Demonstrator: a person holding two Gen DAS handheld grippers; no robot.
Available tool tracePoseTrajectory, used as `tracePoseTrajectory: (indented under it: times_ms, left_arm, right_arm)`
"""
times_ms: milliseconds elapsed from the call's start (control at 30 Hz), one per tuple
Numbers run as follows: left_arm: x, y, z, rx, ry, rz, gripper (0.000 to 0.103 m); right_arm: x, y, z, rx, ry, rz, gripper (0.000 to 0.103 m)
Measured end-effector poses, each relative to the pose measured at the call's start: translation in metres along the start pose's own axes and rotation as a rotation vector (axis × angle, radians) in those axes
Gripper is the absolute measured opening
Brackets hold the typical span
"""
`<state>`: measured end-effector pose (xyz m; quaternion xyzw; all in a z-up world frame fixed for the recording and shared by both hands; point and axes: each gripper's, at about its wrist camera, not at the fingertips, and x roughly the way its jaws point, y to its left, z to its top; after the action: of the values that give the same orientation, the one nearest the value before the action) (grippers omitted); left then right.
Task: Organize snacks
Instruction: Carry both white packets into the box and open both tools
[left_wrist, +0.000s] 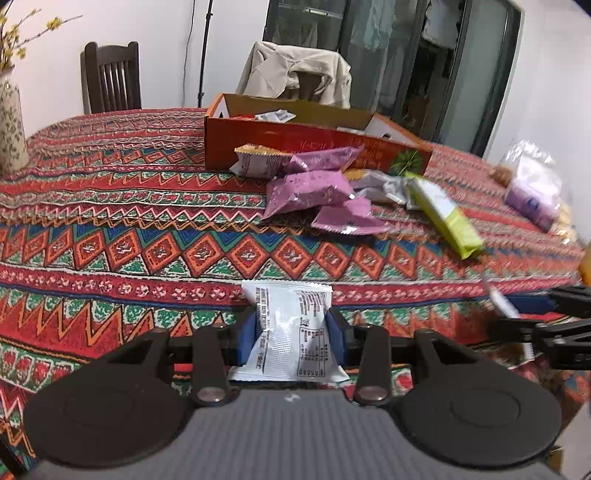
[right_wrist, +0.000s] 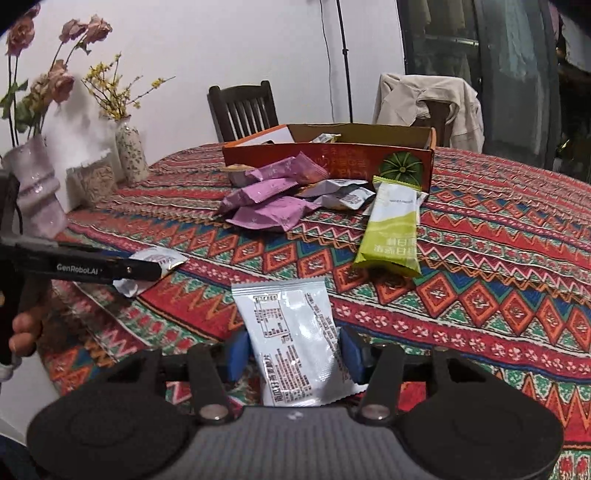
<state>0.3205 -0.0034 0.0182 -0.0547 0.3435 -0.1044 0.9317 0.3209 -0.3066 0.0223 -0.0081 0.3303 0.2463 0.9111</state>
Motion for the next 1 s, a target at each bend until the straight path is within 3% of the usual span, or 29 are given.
tracePoseTrajectory:
  times_ms: [233,367,533,700,833,900,1000]
  left_arm:
    - [-0.007,0.017,0.035,-0.063,-0.054,-0.053,0.041]
    - [-0.01,0.02,0.081,-0.027,-0.163,-0.093,0.041]
    - [0.013,0.024,0.145,0.044,-0.277,-0.094,0.041]
    - [0.079,0.036,0.205,0.031,-0.242,0.0,0.041]
    - [0.124,0.042,0.234,0.003,-0.218,0.025,0.041]
    - [0.147,0.045,0.242,-0.004,-0.178,0.02,0.041]
    - [0.178,0.047,0.242,0.004,-0.119,0.074,0.041]
  right_arm:
    - [0.01,-0.004,0.016,0.039,-0.038,0.088,0.049]
    - [0.009,-0.014,0.038,0.077,-0.117,0.154,0.048]
    - [0.011,-0.037,0.09,0.07,-0.236,0.111,0.048]
    - [0.043,-0.076,0.151,0.125,-0.334,0.038,0.048]
    - [0.082,-0.109,0.191,0.213,-0.338,0.026,0.049]
    - [0.107,-0.12,0.209,0.218,-0.307,0.004,0.049]
    - [0.144,-0.129,0.224,0.203,-0.221,-0.057,0.049]
